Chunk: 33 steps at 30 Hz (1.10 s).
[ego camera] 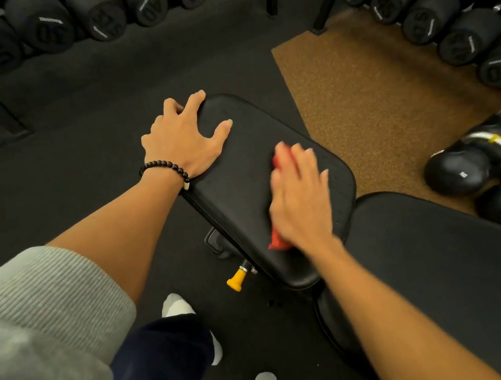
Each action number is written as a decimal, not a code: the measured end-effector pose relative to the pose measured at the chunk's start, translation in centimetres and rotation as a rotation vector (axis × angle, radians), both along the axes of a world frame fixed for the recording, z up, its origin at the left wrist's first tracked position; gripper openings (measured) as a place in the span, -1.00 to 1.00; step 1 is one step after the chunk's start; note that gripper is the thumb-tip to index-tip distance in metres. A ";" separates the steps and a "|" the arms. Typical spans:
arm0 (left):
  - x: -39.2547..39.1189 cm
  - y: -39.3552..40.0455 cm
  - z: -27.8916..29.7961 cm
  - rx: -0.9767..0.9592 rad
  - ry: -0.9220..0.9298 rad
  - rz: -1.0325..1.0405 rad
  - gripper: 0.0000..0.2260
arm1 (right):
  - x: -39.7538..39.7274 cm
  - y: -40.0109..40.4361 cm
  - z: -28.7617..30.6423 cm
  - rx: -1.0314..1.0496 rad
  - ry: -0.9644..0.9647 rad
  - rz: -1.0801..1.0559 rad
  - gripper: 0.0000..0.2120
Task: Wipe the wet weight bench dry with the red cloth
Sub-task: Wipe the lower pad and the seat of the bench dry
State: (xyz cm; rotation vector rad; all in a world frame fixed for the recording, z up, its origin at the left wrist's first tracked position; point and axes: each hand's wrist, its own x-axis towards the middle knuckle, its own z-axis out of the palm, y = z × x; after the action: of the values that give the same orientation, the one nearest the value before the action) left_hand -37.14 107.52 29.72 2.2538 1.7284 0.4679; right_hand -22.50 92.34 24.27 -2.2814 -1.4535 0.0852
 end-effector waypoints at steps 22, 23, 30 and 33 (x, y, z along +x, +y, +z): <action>0.2 0.0 0.2 -0.025 -0.025 0.005 -0.34 | 7.0 1.4 -1.3 -0.017 0.220 -0.384 -0.50; 0.1 0.0 0.3 -0.026 -0.022 0.005 -0.34 | 5.6 1.4 -1.0 -0.018 0.173 -0.352 -0.50; 0.0 0.0 0.2 -0.037 -0.030 0.007 -0.34 | -0.5 -7.3 -1.1 -0.073 0.084 -0.011 -0.45; 0.1 0.0 0.3 -0.027 -0.031 0.006 -0.34 | 4.7 -4.1 -1.8 -0.008 0.247 -0.263 -0.48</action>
State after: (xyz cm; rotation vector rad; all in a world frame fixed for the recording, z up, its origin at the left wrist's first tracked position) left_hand -37.08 107.52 29.99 2.2119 1.7168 0.4751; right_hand -17.80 88.21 22.45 -2.3503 -1.0247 0.2822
